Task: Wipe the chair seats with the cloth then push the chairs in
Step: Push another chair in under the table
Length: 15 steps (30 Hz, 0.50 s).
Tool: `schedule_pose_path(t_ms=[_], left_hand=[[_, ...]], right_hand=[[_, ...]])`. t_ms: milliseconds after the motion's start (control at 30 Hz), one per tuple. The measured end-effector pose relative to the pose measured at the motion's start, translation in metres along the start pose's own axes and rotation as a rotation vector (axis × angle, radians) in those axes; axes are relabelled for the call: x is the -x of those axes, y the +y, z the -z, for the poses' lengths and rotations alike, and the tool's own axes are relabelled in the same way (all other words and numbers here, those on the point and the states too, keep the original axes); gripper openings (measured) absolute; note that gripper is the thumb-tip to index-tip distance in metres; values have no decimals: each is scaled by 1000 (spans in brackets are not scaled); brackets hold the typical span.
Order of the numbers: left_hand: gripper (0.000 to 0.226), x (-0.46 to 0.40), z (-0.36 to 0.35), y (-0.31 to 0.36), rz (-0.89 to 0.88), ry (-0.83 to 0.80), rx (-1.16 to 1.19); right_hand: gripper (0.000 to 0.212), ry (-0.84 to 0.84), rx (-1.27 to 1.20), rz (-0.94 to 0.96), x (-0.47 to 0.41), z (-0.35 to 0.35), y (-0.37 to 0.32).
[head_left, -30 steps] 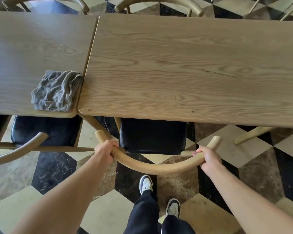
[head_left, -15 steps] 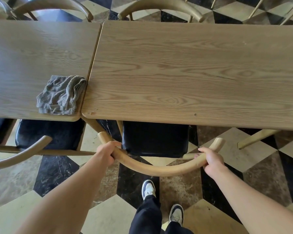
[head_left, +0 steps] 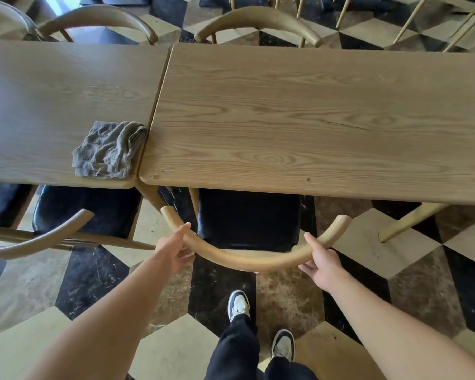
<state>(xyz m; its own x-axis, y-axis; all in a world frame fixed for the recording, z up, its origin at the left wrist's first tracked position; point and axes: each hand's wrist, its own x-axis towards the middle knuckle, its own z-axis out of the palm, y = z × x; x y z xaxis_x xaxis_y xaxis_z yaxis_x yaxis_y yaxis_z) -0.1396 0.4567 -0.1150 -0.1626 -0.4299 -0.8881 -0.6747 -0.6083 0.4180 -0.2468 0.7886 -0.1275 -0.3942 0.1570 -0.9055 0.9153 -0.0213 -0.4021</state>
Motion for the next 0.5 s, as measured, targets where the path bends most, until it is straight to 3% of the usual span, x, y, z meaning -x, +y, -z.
schedule_pose_path(t_ms=[100, 267, 500], left_hand=[[47, 13, -3, -2, -41, 56, -6], [41, 44, -1, -8, -53, 10, -47], [32, 87, -3, -27, -168, -38, -208]], right_hand=[[66, -12, 39, 51, 6, -2, 7], [50, -34, 140, 94, 21, 0, 9], [49, -126, 529, 140, 45, 15, 2]])
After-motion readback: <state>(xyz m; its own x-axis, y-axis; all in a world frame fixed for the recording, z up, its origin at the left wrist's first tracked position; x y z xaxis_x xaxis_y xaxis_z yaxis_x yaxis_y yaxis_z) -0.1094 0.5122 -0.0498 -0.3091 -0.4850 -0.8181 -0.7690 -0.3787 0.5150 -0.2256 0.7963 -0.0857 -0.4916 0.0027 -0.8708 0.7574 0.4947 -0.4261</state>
